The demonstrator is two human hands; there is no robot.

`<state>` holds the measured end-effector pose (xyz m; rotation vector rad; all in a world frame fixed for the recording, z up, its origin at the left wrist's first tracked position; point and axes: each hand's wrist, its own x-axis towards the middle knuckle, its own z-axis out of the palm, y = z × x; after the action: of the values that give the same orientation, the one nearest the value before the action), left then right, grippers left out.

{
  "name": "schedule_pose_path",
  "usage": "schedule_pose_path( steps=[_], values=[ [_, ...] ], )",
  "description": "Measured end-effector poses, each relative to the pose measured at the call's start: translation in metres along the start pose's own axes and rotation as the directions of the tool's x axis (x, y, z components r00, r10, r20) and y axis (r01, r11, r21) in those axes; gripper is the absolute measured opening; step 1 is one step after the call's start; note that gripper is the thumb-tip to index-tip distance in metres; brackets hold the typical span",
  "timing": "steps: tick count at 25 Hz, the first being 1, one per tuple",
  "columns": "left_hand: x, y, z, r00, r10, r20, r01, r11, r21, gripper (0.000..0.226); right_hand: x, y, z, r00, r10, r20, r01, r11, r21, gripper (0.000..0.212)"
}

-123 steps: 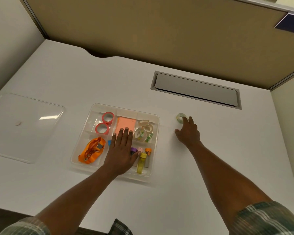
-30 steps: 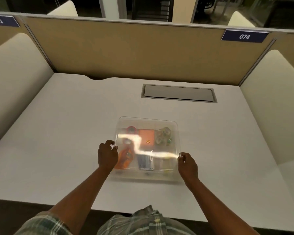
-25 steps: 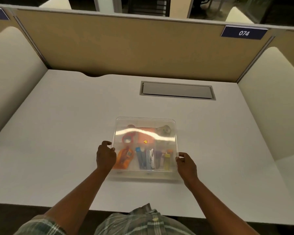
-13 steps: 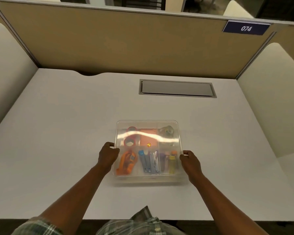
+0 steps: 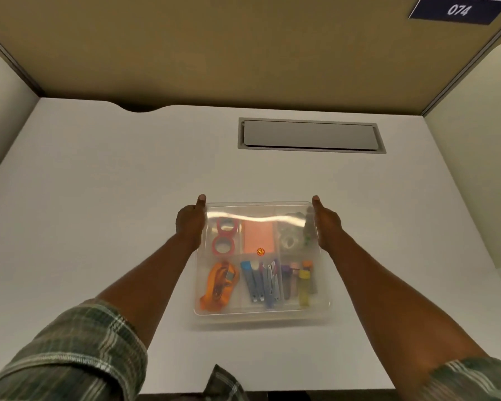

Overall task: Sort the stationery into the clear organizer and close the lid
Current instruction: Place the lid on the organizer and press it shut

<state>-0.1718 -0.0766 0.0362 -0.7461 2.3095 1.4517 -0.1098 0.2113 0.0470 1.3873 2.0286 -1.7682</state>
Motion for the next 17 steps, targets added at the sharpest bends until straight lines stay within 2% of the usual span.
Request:
schedule_pose_path(
  steps=[4, 8, 13, 15, 17],
  values=[
    [0.004, -0.010, 0.007, 1.000, 0.025, -0.006, -0.025, 0.999, -0.031, 0.050, 0.019, 0.002, 0.009, 0.999, -0.037, -0.022, 0.034, 0.993, -0.112, 0.048],
    [0.008, -0.016, 0.013, 0.998, 0.054, -0.027, -0.056, 0.993, -0.102, 0.052, 0.035, 0.019, 0.016, 0.978, -0.154, -0.141, 0.127, 0.975, -0.183, 0.057],
    [0.008, -0.018, 0.012, 0.994, 0.096, -0.057, -0.100, 0.992, -0.072, 0.049, 0.028, 0.019, 0.020, 0.956, -0.227, -0.184, 0.181, 0.954, -0.240, 0.054],
    [0.006, -0.017, 0.013, 0.978, 0.181, -0.107, -0.183, 0.983, -0.010, 0.041, 0.022, 0.016, 0.020, 0.948, -0.272, -0.168, 0.223, 0.939, -0.263, 0.052],
    [-0.004, -0.018, 0.012, 0.918, 0.381, -0.111, -0.357, 0.915, 0.190, 0.050, 0.012, 0.020, 0.017, 0.919, -0.384, -0.090, 0.337, 0.883, -0.325, 0.055]
  ],
)
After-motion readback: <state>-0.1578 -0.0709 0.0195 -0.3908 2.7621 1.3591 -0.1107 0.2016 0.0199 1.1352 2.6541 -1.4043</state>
